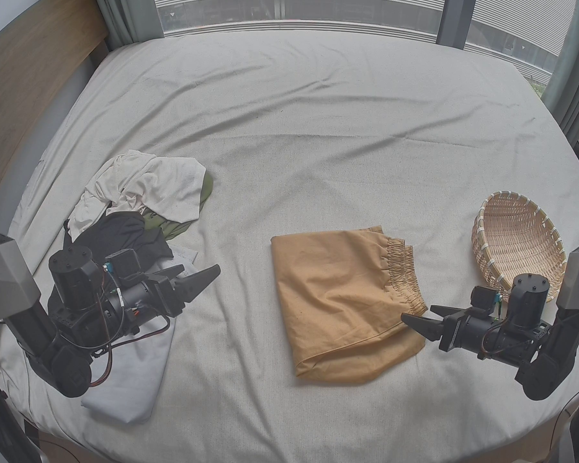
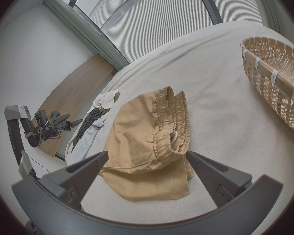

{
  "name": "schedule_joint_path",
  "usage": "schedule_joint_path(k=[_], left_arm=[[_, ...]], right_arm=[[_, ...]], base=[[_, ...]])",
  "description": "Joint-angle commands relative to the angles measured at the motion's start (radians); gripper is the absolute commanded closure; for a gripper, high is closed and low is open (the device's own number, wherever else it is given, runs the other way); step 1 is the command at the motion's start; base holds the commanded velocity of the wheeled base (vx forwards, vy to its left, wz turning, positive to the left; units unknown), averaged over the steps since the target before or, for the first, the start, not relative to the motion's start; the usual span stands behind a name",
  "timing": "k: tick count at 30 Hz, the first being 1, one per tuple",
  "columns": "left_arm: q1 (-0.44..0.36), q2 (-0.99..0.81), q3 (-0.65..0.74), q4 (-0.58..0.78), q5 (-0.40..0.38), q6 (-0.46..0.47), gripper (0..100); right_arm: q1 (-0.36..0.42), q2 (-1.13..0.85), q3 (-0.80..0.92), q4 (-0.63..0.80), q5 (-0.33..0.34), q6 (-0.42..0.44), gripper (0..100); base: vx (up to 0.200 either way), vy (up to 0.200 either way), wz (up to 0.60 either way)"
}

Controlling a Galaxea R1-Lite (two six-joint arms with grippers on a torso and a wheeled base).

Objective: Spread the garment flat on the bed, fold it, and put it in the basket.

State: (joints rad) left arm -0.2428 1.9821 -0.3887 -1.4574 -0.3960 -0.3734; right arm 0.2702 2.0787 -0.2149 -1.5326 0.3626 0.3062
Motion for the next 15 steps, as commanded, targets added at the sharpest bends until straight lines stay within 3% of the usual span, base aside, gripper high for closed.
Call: schedule_joint_path(k=[1, 15], left_arm=[[-0.007, 0.018, 0.004, 0.0, 0.0, -0.001, 0], [-0.012, 0.012, 0.005, 0.0, -0.001, -0.002, 0]], right_arm=[[0.004, 0.054, -0.009, -0.004, -0.01, 0.002, 0], [0.003, 0.083, -0.024, -0.004, -0.024, 0.008, 0]], base=[[0.0, 0.0, 0.0], [0.0, 0.0, 0.0]])
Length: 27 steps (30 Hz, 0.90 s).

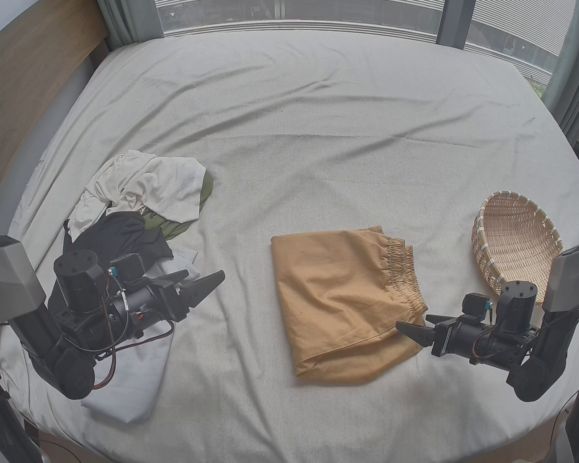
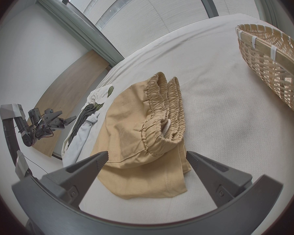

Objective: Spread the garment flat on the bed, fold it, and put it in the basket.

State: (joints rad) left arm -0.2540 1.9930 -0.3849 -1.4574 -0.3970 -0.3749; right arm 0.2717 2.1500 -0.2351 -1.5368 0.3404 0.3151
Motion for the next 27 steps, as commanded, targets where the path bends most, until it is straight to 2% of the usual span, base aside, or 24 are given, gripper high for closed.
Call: schedule_joint_path(k=[1, 22, 27], left_arm=[[-0.002, 0.001, 0.003, 0.0, 0.0, -0.001, 0], [-0.011, 0.012, 0.001, 0.0, 0.001, 0.002, 0], [-0.024, 0.012, 0.004, 0.0, 0.001, 0.002, 0]], right_arm=[[0.0, 0.011, -0.004, 0.0, -0.001, 0.001, 0], [-0.003, 0.068, -0.073, -0.002, -0.006, 0.005, 0], [0.001, 0.071, -0.115, -0.002, -0.055, 0.01, 0]], base=[[0.0, 0.0, 0.0], [0.0, 0.0, 0.0], [0.0, 0.0, 0.0]])
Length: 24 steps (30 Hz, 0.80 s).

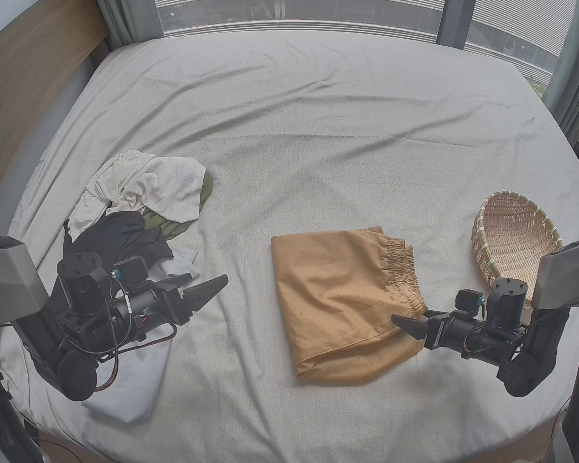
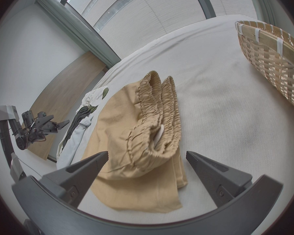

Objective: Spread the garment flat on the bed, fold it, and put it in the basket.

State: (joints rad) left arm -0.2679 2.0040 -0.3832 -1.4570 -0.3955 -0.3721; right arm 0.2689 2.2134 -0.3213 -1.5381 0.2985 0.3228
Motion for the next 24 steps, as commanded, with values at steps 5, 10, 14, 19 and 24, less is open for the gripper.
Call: schedule_joint_path(k=[5, 10, 14, 19, 24], left_arm=[[-0.016, 0.001, 0.007, -0.002, 0.001, -0.001, 0], [-0.021, 0.007, 0.007, -0.002, 0.001, 0.001, 0], [-0.022, 0.009, 0.009, -0.005, 0.001, 0.001, 0], [-0.03, 0.027, 0.01, -0.028, 0.006, 0.001, 0], [-0.03, 0.055, 0.02, -0.068, 0.009, -0.001, 0]], right_arm=[[0.006, 0.011, -0.041, 0.0, -0.016, 0.002, 0], [0.019, 0.011, -0.041, 0.0, -0.016, 0.002, 100], [0.035, 0.0, -0.036, -0.002, -0.018, 0.001, 100], [0.062, -0.047, -0.021, 0.0, -0.021, -0.001, 100], [0.076, -0.107, 0.019, 0.001, -0.039, -0.004, 100]], base=[[0.0, 0.0, 0.0], [0.0, 0.0, 0.0], [0.0, 0.0, 0.0], [0.0, 0.0, 0.0], [0.0, 0.0, 0.0]])
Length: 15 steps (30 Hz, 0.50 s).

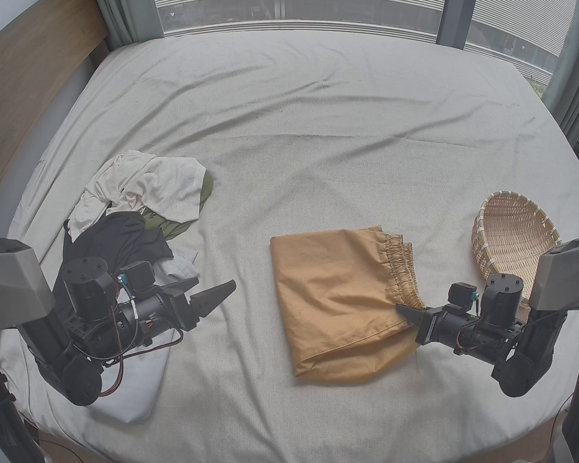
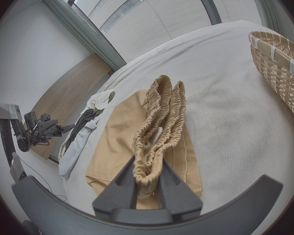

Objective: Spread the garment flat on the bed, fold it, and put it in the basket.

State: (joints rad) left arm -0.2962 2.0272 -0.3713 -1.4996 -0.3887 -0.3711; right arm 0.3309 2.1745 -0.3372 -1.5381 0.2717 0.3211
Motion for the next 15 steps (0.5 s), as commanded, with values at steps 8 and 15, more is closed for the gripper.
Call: schedule_joint_path(k=[8, 15], left_arm=[[-0.003, 0.041, 0.009, -0.034, 0.002, -0.002, 0], [-0.004, 0.041, 0.009, -0.034, 0.002, -0.002, 0]], right_arm=[[0.014, -0.058, 0.037, 0.0, -0.016, -0.005, 100], [0.011, -0.041, 0.034, 0.0, -0.016, -0.007, 0]], base=[[0.0, 0.0, 0.0], [0.0, 0.0, 0.0]])
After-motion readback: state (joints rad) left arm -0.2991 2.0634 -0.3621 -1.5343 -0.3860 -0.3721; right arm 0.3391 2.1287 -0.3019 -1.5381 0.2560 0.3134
